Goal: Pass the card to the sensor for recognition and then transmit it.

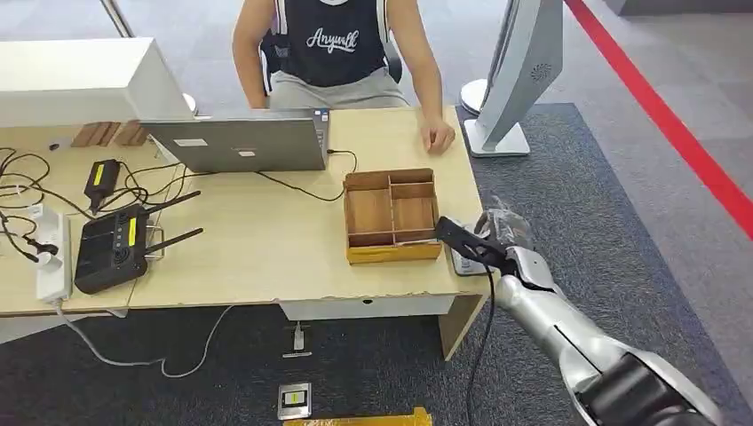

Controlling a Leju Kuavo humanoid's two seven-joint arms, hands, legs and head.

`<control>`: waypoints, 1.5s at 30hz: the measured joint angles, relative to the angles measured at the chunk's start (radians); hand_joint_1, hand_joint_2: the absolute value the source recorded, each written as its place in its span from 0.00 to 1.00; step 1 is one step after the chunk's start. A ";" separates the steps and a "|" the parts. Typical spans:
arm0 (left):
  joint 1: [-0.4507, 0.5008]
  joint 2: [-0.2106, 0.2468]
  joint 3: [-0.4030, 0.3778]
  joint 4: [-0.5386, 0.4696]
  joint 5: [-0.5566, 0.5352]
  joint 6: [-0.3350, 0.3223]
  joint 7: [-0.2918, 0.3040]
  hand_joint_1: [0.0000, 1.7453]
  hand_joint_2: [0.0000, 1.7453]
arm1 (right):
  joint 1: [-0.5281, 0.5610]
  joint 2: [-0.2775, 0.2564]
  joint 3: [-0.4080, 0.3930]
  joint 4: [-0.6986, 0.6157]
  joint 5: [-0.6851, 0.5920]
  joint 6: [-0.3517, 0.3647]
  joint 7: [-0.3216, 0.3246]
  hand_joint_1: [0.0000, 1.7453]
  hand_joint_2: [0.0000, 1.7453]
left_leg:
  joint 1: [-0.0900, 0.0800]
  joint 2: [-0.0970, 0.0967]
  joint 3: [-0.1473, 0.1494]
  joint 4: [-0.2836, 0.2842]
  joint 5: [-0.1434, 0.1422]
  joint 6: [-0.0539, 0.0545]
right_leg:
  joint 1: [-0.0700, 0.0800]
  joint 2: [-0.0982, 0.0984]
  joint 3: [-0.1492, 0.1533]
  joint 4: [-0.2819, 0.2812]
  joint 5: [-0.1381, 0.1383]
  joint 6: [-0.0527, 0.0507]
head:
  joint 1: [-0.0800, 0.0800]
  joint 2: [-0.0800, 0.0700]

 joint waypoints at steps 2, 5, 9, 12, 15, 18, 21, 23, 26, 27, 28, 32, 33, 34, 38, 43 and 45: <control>0.000 0.000 0.000 0.000 -0.003 -0.001 0.000 0.00 1.00 | -0.014 -0.004 -0.008 -0.012 -0.022 -0.024 -0.013 1.00 1.00 | 0.000 0.000 -0.001 0.000 0.000 0.000 | 0.000 0.000 -0.001 0.000 0.000 0.000 | 0.000 0.000; 0.000 0.000 0.000 0.000 -0.003 -0.001 0.003 0.00 1.00 | -0.064 -0.015 -0.023 -0.034 -0.047 -0.026 -0.018 1.00 1.00 | 0.000 0.000 -0.001 0.000 0.000 0.000 | 0.000 0.000 -0.002 0.000 0.000 0.000 | 0.000 0.000; 0.000 -0.003 0.000 0.000 -0.003 -0.001 0.004 0.00 1.00 | -0.102 -0.023 -0.035 -0.060 -0.051 -0.025 -0.016 1.00 1.00 | 0.000 0.000 -0.001 0.000 0.000 0.000 | 0.000 0.000 -0.001 0.000 0.000 0.000 | 0.000 0.000; 0.000 -0.004 0.000 0.000 -0.003 -0.001 0.004 0.00 1.00 | -0.105 -0.026 -0.042 -0.073 -0.052 -0.027 -0.015 1.00 1.00 | 0.000 0.000 -0.001 0.000 0.000 0.000 | 0.000 0.000 -0.002 0.000 0.000 0.000 | 0.000 0.000; 0.000 -0.005 0.000 0.000 -0.003 -0.001 0.004 0.00 1.00 | -0.106 -0.027 -0.047 -0.082 -0.052 -0.027 -0.015 1.00 1.00 | 0.000 0.000 -0.001 0.000 0.000 0.000 | 0.000 0.000 -0.002 0.000 0.000 0.000 | 0.000 0.000; 0.000 -0.006 0.000 0.000 -0.003 -0.001 0.004 0.00 1.00 | -0.106 -0.029 -0.049 -0.091 -0.051 -0.027 -0.015 1.00 1.00 | 0.000 0.000 -0.002 0.000 0.000 0.000 | 0.000 0.000 -0.002 0.000 0.000 0.000 | 0.000 0.000; 0.000 -0.007 0.000 0.000 -0.003 -0.001 0.004 0.00 1.00 | -0.106 -0.030 -0.050 -0.091 -0.052 -0.027 -0.015 1.00 1.00 | 0.000 0.000 -0.002 0.000 0.000 0.000 | 0.000 0.000 -0.002 0.000 0.000 0.000 | 0.000 0.000; 0.000 -0.007 0.001 0.000 -0.003 -0.001 0.004 0.00 1.00 | -0.106 -0.030 -0.051 -0.092 -0.052 -0.028 -0.016 1.00 1.00 | 0.000 0.000 -0.002 0.000 0.000 0.000 | 0.000 0.000 -0.002 0.000 0.000 0.000 | 0.000 0.000; 0.000 -0.007 0.003 0.000 0.008 0.007 0.006 0.00 1.00 | -0.113 -0.032 -0.058 -0.105 -0.073 -0.049 -0.029 1.00 1.00 | 0.000 0.000 -0.002 0.000 0.000 0.000 | 0.000 0.000 -0.002 0.000 0.000 0.000 | 0.000 0.000; 0.000 -0.007 0.004 0.000 0.009 0.010 0.006 0.00 1.00 | -0.122 -0.032 -0.061 -0.109 -0.077 -0.052 -0.030 1.00 1.00 | 0.000 0.000 -0.002 0.000 0.000 0.000 | 0.000 0.000 -0.002 0.000 0.000 0.000 | 0.000 0.000; 0.000 -0.007 0.008 0.000 0.009 0.015 0.005 0.00 1.00 | -0.140 -0.034 -0.067 -0.116 -0.078 -0.051 -0.029 1.00 1.00 | -0.001 0.000 -0.002 0.000 0.000 0.000 | -0.001 0.000 -0.002 0.000 0.000 0.000 | 0.000 0.000; 0.000 -0.007 0.010 0.000 -0.002 0.015 -0.020 0.00 1.00 | -0.205 -0.048 -0.069 -0.158 -0.057 -0.041 0.002 1.00 1.00 | 0.000 0.000 -0.002 0.000 0.000 0.000 | 0.000 0.000 -0.002 0.000 0.000 0.000 | 0.000 0.000; 0.000 -0.007 0.010 0.000 -0.006 0.014 -0.025 0.00 1.00 | -0.217 -0.050 -0.069 -0.173 -0.050 -0.040 0.007 1.00 1.00 | 0.000 0.000 -0.002 0.000 0.000 0.000 | 0.000 0.000 -0.002 0.000 0.000 0.000 | 0.000 0.000; 0.000 -0.007 0.010 0.000 -0.010 0.012 -0.027 0.00 1.00 | -0.225 -0.053 -0.069 -0.187 -0.046 -0.038 0.010 1.00 1.00 | 0.000 0.000 -0.002 0.000 0.000 0.000 | 0.000 0.000 -0.002 0.000 0.000 0.000 | 0.000 0.000; 0.000 -0.006 0.009 0.000 -0.038 0.002 -0.042 0.00 1.00 | -0.250 -0.029 -0.060 -0.225 0.065 0.020 0.018 1.00 1.00 | 0.000 0.000 -0.003 0.000 0.000 0.000 | 0.000 0.001 -0.002 0.001 0.000 0.000 | 0.003 0.000; -0.021 -0.003 -0.011 0.000 -0.055 -0.012 -0.068 0.00 1.00 | -0.276 0.078 0.003 -0.213 0.249 0.061 0.070 1.00 1.00 | 0.002 0.000 -0.003 0.000 0.001 -0.002 | 0.000 0.001 -0.004 0.001 0.001 -0.002 | -0.002 0.000; -0.023 -0.003 -0.021 0.000 -0.056 -0.019 -0.068 0.00 1.00 | -0.290 0.103 0.020 -0.206 0.267 0.065 0.079 1.00 1.00 | 0.002 -0.003 -0.004 0.000 0.003 -0.003 | 0.001 -0.002 -0.005 0.001 0.001 -0.002 | -0.002 0.000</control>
